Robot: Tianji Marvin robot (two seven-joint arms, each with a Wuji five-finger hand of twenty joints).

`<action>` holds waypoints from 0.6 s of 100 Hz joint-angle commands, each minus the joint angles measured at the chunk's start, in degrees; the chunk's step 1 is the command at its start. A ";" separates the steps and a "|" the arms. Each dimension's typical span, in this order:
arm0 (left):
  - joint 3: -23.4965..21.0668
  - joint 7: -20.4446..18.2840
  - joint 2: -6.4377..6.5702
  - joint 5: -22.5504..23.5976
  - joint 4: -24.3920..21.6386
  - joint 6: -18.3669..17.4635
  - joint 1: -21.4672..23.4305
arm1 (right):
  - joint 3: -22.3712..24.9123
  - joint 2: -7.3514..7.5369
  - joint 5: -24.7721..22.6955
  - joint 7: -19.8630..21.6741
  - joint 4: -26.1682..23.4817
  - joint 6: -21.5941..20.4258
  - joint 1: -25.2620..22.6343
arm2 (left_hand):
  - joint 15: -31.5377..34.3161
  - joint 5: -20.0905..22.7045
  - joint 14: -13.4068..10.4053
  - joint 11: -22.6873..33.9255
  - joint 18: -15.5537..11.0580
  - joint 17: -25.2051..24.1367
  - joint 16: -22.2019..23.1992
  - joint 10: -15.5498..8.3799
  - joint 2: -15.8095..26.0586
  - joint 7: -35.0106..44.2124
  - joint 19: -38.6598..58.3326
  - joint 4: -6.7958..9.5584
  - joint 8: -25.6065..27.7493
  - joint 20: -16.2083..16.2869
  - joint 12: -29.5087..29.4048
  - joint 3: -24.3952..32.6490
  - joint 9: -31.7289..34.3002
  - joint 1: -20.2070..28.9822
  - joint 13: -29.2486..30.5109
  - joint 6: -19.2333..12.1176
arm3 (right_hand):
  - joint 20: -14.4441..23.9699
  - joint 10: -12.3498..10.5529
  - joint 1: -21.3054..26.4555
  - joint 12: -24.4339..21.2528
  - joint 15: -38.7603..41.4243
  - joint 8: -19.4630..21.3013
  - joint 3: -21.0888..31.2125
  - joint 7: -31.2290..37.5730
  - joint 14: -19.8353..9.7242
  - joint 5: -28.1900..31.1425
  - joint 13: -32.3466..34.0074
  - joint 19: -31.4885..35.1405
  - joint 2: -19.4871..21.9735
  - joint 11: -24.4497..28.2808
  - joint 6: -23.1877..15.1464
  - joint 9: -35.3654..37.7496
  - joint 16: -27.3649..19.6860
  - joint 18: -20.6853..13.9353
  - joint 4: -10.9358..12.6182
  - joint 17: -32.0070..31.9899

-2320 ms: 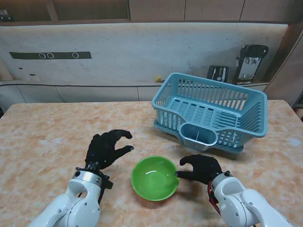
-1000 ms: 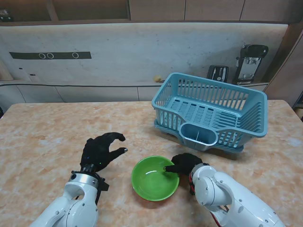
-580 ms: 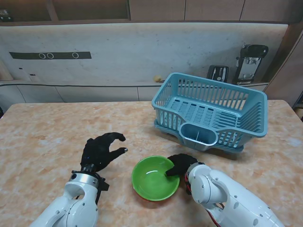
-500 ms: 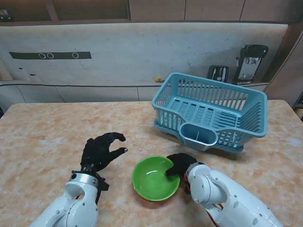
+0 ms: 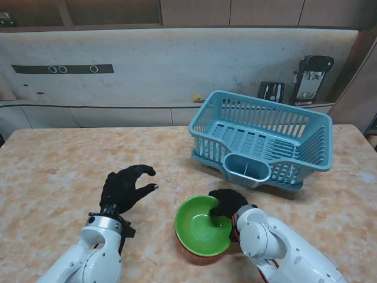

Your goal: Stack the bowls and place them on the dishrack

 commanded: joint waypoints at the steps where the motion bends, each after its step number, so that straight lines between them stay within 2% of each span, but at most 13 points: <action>1: -0.11 -0.52 -0.21 -0.02 -0.16 0.02 0.40 | 0.21 -0.48 -0.21 -0.10 -0.55 -0.92 -1.15 | 0.52 1.41 0.40 0.16 0.66 -0.25 0.67 -0.22 2.05 0.87 1.06 1.51 1.44 0.75 0.48 -0.95 1.31 1.24 0.47 -1.46 | -1.25 -3.79 9.64 1.55 2.23 6.78 7.78 8.25 -1.31 6.95 1.40 2.70 2.21 1.96 -12.74 1.84 1.97 -2.21 1.90 1.49; 15: -0.24 -0.39 -0.22 0.04 -0.20 0.03 0.49 | 1.27 -0.74 -0.44 -1.76 -1.57 -1.99 -2.43 | 0.57 1.47 0.39 0.17 0.66 -0.28 0.70 -0.11 2.06 0.95 1.07 1.50 1.44 0.76 0.49 -0.97 1.31 1.21 0.55 -1.38 | -1.92 -4.89 9.83 2.25 2.74 8.67 8.22 10.16 -1.48 7.96 1.13 3.11 2.64 2.67 -13.93 2.03 2.47 -1.48 2.02 0.75; 38: -0.26 -0.37 -0.22 0.06 -0.20 0.04 0.50 | 2.85 -1.34 -1.28 -5.75 -3.46 -4.12 -4.76 | 0.58 1.55 0.39 0.20 0.66 -0.28 0.71 -0.14 2.10 1.08 1.09 1.49 1.46 0.78 0.51 -0.98 1.38 1.20 0.52 -1.43 | -2.33 -5.33 9.86 3.01 3.73 10.08 9.05 11.13 -1.65 8.95 0.73 3.70 2.20 3.33 -14.63 2.68 3.30 -0.13 1.93 -0.63; 60: -0.60 0.01 -0.28 0.32 -0.52 0.32 0.83 | 4.28 -1.45 -3.88 -8.41 -6.51 -5.77 -6.96 | 0.60 1.60 0.42 0.21 0.65 -0.29 0.72 -0.21 2.11 1.17 1.06 1.51 1.46 0.77 0.52 -0.96 1.42 1.24 0.54 -1.50 | -0.90 -5.89 10.09 4.16 5.14 11.80 9.64 12.47 -1.97 9.77 0.87 5.19 2.51 4.09 -15.47 3.14 4.02 0.75 2.02 -1.12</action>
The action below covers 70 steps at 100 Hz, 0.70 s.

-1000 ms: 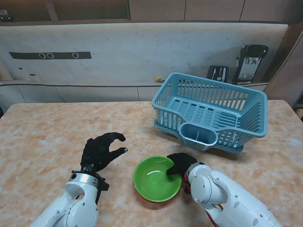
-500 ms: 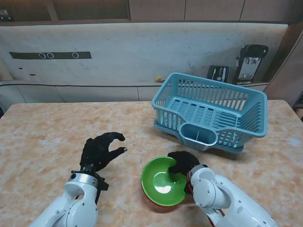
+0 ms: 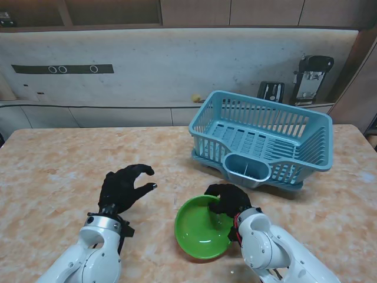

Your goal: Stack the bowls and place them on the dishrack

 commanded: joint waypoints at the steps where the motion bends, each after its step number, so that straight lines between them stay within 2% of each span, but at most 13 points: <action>1: -0.26 -0.51 -0.21 0.18 -0.54 0.29 0.67 | 0.23 -0.44 -1.07 0.00 -2.10 -0.75 -1.20 | 0.32 1.59 0.41 0.20 0.65 -0.29 0.71 -0.22 2.11 0.70 0.90 1.49 1.46 0.75 0.52 -0.97 1.41 1.21 0.51 -1.50 | 0.68 -3.68 9.40 1.41 5.16 5.55 9.39 12.55 -3.44 7.84 1.93 2.30 5.39 1.38 -12.65 1.37 3.13 -0.56 2.03 0.17; 42: -0.61 -0.29 -0.25 0.44 -1.20 0.69 1.21 | 4.46 -0.34 -8.12 -4.52 -10.18 -2.43 -5.85 | 0.30 1.72 0.45 0.16 0.66 -0.34 0.70 -0.14 2.15 0.83 0.89 1.49 1.45 0.76 0.51 -0.98 1.36 1.20 0.48 -1.49 | 3.47 -4.32 9.91 1.98 5.17 7.08 8.89 12.79 -3.62 8.67 2.49 2.67 5.59 1.11 -13.33 2.02 3.53 -0.82 1.82 0.50; 70: -0.56 -0.32 -0.25 0.44 -1.29 0.77 1.23 | 7.48 -0.19 -12.47 -5.88 -15.18 -2.24 -7.38 | 0.31 1.70 0.44 0.17 0.62 -0.29 0.70 -0.16 2.14 0.86 0.96 1.48 1.41 0.79 0.51 -1.00 1.38 1.15 0.47 -1.49 | 4.30 -4.49 10.01 1.90 4.58 7.34 8.24 12.45 -3.67 8.86 2.78 2.29 5.74 0.54 -13.45 2.35 3.39 -1.17 1.59 0.83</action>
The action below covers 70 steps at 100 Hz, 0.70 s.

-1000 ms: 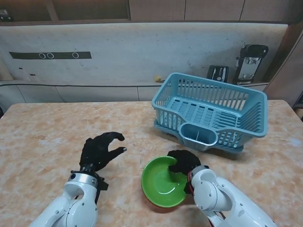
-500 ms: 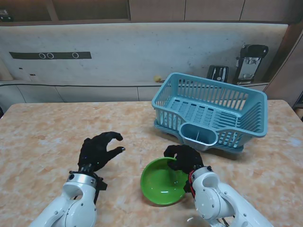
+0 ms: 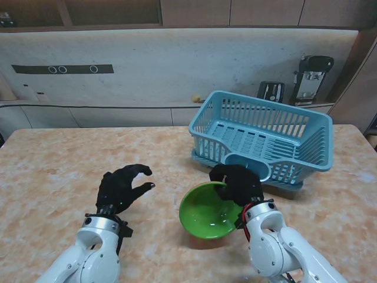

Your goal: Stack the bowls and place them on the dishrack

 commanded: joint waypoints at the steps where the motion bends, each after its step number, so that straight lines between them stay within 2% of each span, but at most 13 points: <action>1: 0.02 -0.66 -0.20 0.08 -0.52 0.23 0.41 | 0.77 -0.21 -0.82 0.03 -2.46 -0.17 -0.50 | 0.25 1.09 0.41 0.00 0.62 -0.30 0.70 -0.18 1.69 0.48 0.92 1.50 1.41 0.79 0.51 -0.96 0.59 1.17 0.41 -1.36 | 1.05 -2.86 9.38 1.23 4.69 4.17 8.26 12.43 -5.00 7.81 4.18 1.62 7.45 0.45 -10.07 1.71 2.89 -2.12 3.39 1.16; 40: 0.23 -0.82 -0.18 -0.16 -0.19 -0.02 0.13 | 5.99 -0.22 -4.75 -1.02 -8.80 0.44 -1.48 | 0.24 1.09 0.37 -0.04 0.68 -0.33 0.68 -0.19 1.68 0.51 0.93 1.52 1.41 0.80 0.49 -0.95 0.57 1.18 0.42 -1.43 | 2.22 -3.19 9.29 1.28 3.78 4.16 7.41 11.68 -5.31 7.76 4.46 0.65 7.94 -0.35 -10.39 1.82 3.04 -2.75 3.38 1.66; 70: 0.48 -0.66 -0.23 -0.42 0.13 -0.04 -0.25 | 9.06 -0.39 -7.08 -1.35 -11.83 2.84 0.25 | 0.24 1.14 0.39 -0.03 0.68 -0.34 0.68 -0.17 1.67 0.54 0.93 1.51 1.42 0.81 0.49 -0.95 0.61 1.17 0.49 -1.47 | 3.33 -3.37 9.35 1.48 3.18 4.16 6.68 11.36 -5.50 7.50 4.36 -0.29 8.57 -0.66 -10.66 1.69 3.34 -3.15 3.42 1.72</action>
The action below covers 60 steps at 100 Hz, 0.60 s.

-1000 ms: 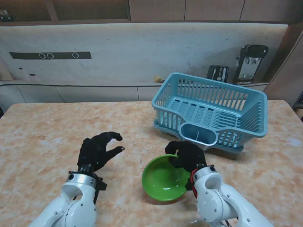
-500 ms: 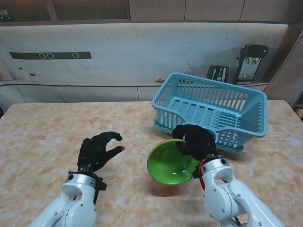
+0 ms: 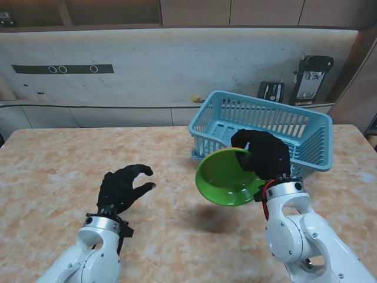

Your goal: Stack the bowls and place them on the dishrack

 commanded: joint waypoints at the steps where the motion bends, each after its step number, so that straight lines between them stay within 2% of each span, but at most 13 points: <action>1: 0.13 -0.52 -0.23 -0.13 -0.10 -0.01 0.08 | 0.87 -0.39 -0.49 0.27 -1.67 0.39 1.12 | 0.24 1.11 0.38 -0.04 0.68 -0.34 0.68 -0.20 1.66 0.53 0.92 1.51 1.42 0.79 0.49 -0.96 0.58 1.16 0.50 -1.45 | 1.29 -2.79 9.34 1.38 3.12 3.69 7.04 11.32 -5.51 7.24 3.61 -0.35 8.60 -0.59 -9.33 1.34 3.24 -3.19 3.77 1.28; 31: 0.20 -0.72 -0.18 -0.13 0.08 -0.25 -0.10 | 3.81 0.09 -3.10 3.23 -0.96 1.33 5.32 | 0.24 1.12 0.41 -0.05 0.61 -0.33 0.68 -0.11 1.67 0.54 0.90 1.50 1.41 0.78 0.48 -0.97 0.57 1.13 0.45 -1.39 | 2.52 -3.22 9.53 1.42 2.23 3.68 5.77 11.21 -5.97 6.47 2.94 -1.57 9.63 -0.83 -9.62 0.57 3.64 -3.71 3.79 0.71; 41: 0.29 -0.77 -0.18 -0.20 0.18 -0.28 -0.22 | 4.78 0.40 -4.48 4.70 0.12 1.36 6.93 | 0.22 1.11 0.37 -0.04 0.61 -0.37 0.68 -0.22 1.71 0.53 0.88 1.50 1.41 0.77 0.49 -0.97 0.59 1.11 0.39 -1.44 | 2.86 -3.42 9.67 1.35 1.94 3.62 5.16 11.18 -6.17 6.18 2.74 -2.10 10.10 -0.88 -9.84 0.32 3.74 -3.90 3.78 0.34; 60: 0.51 -0.93 -0.15 -0.23 0.37 -0.39 -0.49 | 5.92 0.61 -4.16 6.40 3.16 1.72 10.73 | 0.18 1.13 0.34 -0.08 0.60 -0.38 0.65 -0.21 1.75 0.55 0.86 1.49 1.41 0.76 0.47 -0.99 0.52 1.06 0.33 -1.44 | 3.35 -3.58 10.03 1.19 1.26 3.55 3.79 11.22 -6.44 5.35 2.01 -3.24 10.95 -1.03 -9.99 -0.67 3.85 -4.34 3.66 -0.18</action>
